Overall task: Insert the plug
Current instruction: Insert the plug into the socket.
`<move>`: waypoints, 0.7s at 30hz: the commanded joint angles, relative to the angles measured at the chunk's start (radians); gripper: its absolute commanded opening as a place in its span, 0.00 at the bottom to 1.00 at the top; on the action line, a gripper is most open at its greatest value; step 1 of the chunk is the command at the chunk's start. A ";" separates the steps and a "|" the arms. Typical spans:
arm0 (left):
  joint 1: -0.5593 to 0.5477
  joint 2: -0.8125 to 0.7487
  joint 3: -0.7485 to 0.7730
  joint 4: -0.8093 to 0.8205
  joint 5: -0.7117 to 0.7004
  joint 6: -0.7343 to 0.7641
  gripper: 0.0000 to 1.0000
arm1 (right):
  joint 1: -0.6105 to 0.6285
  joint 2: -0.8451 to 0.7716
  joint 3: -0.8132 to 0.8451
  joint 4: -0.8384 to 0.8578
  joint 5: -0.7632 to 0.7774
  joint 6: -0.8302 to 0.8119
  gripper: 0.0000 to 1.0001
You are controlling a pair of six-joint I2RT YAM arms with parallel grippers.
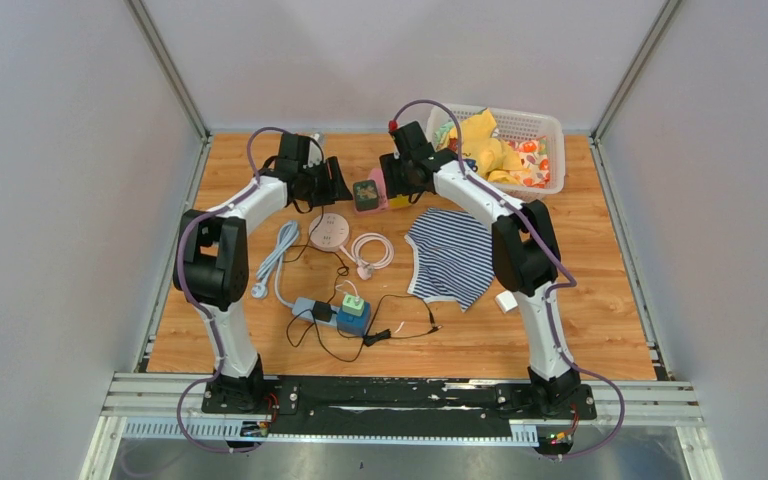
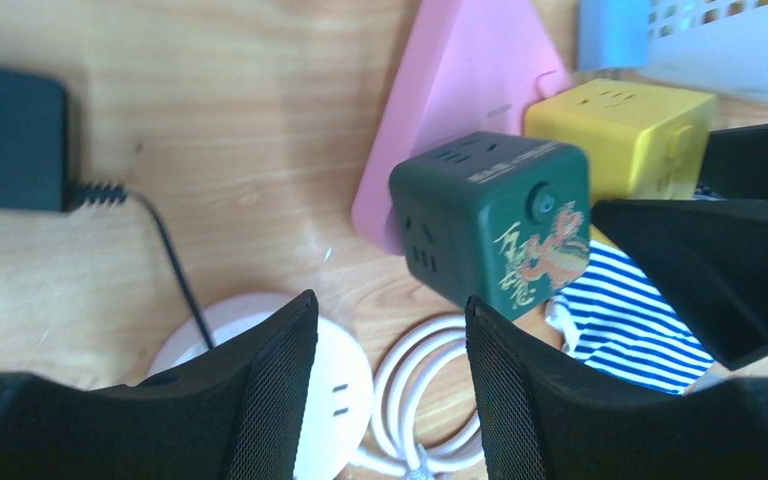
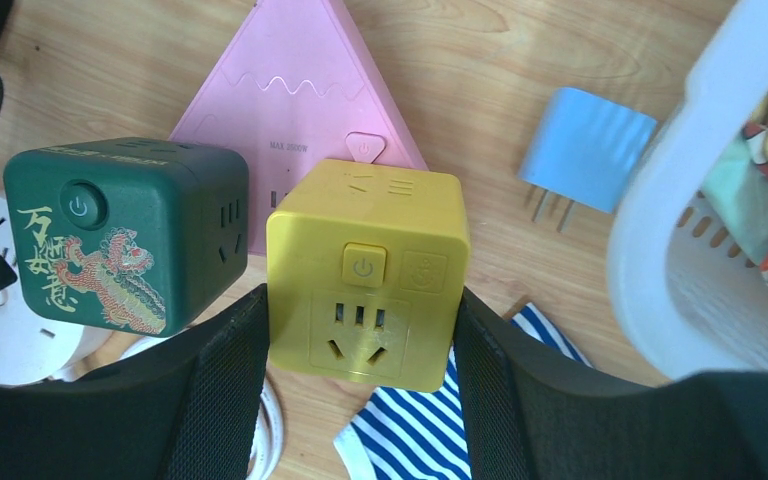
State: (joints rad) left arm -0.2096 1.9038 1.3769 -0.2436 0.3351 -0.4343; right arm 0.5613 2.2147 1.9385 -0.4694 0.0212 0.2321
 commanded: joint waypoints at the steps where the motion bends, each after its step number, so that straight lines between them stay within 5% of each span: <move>1: 0.023 -0.073 -0.028 -0.086 -0.059 0.004 0.59 | 0.057 0.060 -0.003 -0.115 -0.092 0.064 0.06; 9: 0.024 -0.143 0.009 -0.063 -0.011 -0.054 0.50 | 0.077 0.066 0.008 -0.115 -0.095 0.078 0.06; 16: 0.014 -0.179 -0.077 0.070 0.064 -0.098 0.09 | 0.077 0.068 0.005 -0.114 -0.093 0.079 0.06; 21: -0.006 -0.097 -0.119 0.134 0.103 -0.086 0.00 | 0.077 0.071 0.001 -0.115 -0.093 0.083 0.06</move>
State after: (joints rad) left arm -0.1955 1.7412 1.3003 -0.1753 0.3901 -0.5243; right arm 0.6140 2.2238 1.9537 -0.4767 -0.0002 0.2707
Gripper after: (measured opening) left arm 0.006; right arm 0.629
